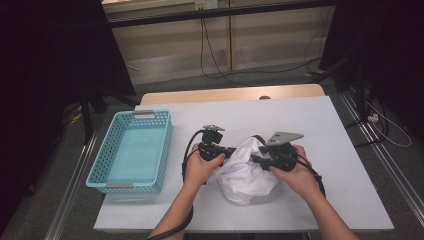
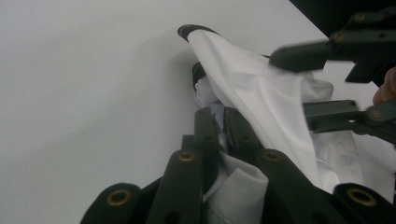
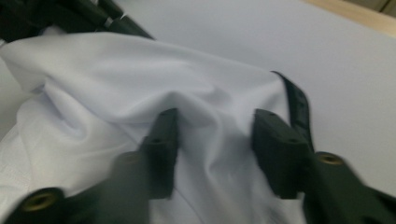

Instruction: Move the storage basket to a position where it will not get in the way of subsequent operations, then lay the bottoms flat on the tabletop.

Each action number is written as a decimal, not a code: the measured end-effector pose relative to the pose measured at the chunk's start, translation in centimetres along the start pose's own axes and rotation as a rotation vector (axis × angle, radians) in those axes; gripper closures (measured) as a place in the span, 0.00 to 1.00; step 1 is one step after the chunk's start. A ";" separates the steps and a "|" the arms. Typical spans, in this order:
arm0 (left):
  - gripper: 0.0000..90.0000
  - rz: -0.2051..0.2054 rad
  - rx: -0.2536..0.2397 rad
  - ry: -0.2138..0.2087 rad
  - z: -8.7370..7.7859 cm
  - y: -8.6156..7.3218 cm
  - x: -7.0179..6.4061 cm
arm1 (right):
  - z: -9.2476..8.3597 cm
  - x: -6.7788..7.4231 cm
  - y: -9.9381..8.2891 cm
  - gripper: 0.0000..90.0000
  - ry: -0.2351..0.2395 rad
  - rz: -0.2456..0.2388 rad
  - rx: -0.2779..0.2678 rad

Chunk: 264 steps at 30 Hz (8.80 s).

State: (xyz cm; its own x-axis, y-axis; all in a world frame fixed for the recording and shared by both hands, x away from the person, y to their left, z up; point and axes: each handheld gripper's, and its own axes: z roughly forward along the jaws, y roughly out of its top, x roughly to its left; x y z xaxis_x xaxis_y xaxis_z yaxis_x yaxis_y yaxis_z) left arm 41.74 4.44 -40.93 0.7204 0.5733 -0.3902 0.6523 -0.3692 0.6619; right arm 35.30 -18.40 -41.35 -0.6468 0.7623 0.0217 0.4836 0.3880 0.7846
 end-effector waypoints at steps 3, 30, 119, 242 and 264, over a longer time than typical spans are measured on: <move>0.95 -0.007 -0.017 0.038 -0.7 0.1 0.3 | -0.8 -0.1 -0.2 1.00 0.001 -0.002 -0.041; 0.93 0.017 0.026 -0.011 -0.1 -0.5 -1.3 | -5.5 -1.5 -8.1 1.00 -0.018 0.004 0.039; 0.98 0.005 -0.047 0.097 -1.7 0.5 2.7 | -4.7 -4.7 -2.8 0.51 -0.204 0.086 -0.044; 0.65 -0.203 -0.008 0.189 -0.3 -1.4 8.3 | -2.1 -9.4 -7.3 0.95 -0.300 0.196 0.030; 0.98 -0.107 -0.093 0.208 -4.8 0.6 6.4 | -5.0 -9.3 -3.6 0.96 -0.304 0.192 -0.140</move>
State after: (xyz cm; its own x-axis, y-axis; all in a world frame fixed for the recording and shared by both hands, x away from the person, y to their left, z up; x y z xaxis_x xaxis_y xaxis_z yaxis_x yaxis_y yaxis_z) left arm 45.65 11.39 -39.97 0.5782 0.7472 -0.3276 0.6911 -0.2352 0.6834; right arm 36.62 -29.50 -41.25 -0.3377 0.9412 0.0085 0.4801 0.1645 0.8617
